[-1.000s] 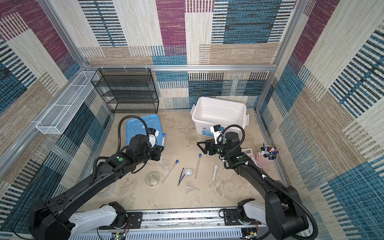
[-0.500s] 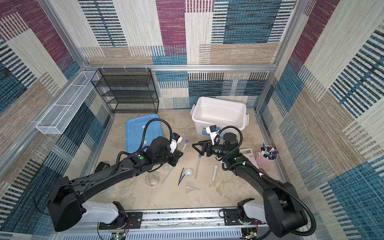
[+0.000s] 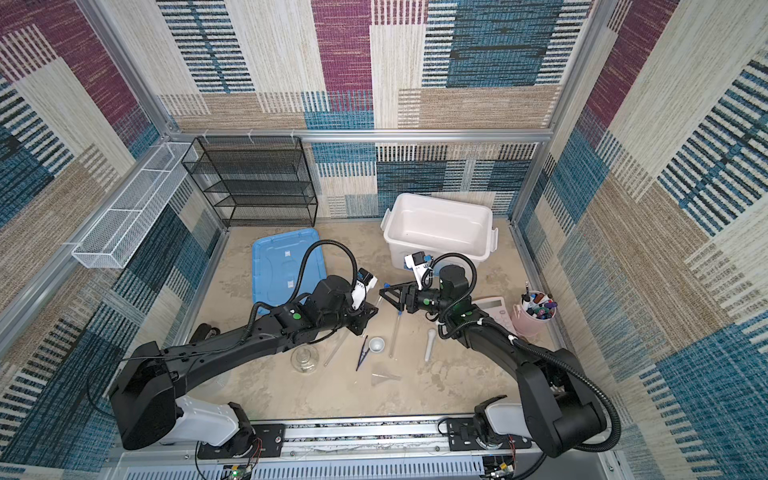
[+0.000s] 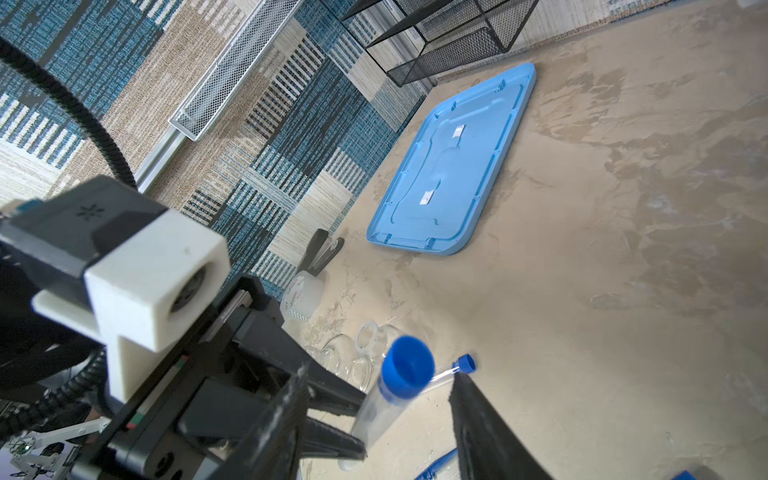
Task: Organize the chemistry lab equipment
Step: 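Grasp the test tube's blue cap with the right gripper above the left gripper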
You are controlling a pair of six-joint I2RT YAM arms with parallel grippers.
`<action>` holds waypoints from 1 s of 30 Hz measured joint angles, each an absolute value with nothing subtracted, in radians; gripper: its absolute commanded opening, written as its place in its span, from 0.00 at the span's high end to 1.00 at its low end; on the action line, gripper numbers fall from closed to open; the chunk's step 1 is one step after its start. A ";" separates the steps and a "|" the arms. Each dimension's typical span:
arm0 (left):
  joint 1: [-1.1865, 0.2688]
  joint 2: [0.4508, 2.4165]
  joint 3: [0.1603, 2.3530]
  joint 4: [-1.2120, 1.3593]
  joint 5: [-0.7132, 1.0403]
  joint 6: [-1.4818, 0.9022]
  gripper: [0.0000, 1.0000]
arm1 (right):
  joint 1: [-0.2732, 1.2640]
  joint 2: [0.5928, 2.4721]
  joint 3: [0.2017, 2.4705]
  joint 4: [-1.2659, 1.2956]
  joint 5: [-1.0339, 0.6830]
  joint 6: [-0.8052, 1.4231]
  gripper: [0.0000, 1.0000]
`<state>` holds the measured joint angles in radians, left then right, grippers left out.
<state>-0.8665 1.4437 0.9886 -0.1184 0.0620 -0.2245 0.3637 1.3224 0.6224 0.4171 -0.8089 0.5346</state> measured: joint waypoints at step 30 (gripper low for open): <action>-0.876 1.484 0.991 -0.083 0.081 -0.221 0.87 | 0.375 1.338 0.636 0.372 -0.769 0.524 0.80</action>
<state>-0.8757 1.4837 0.9909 -0.0826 0.0811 -0.2214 0.3748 1.3376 0.6365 0.3717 -0.7689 0.5240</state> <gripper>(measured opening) 0.158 0.207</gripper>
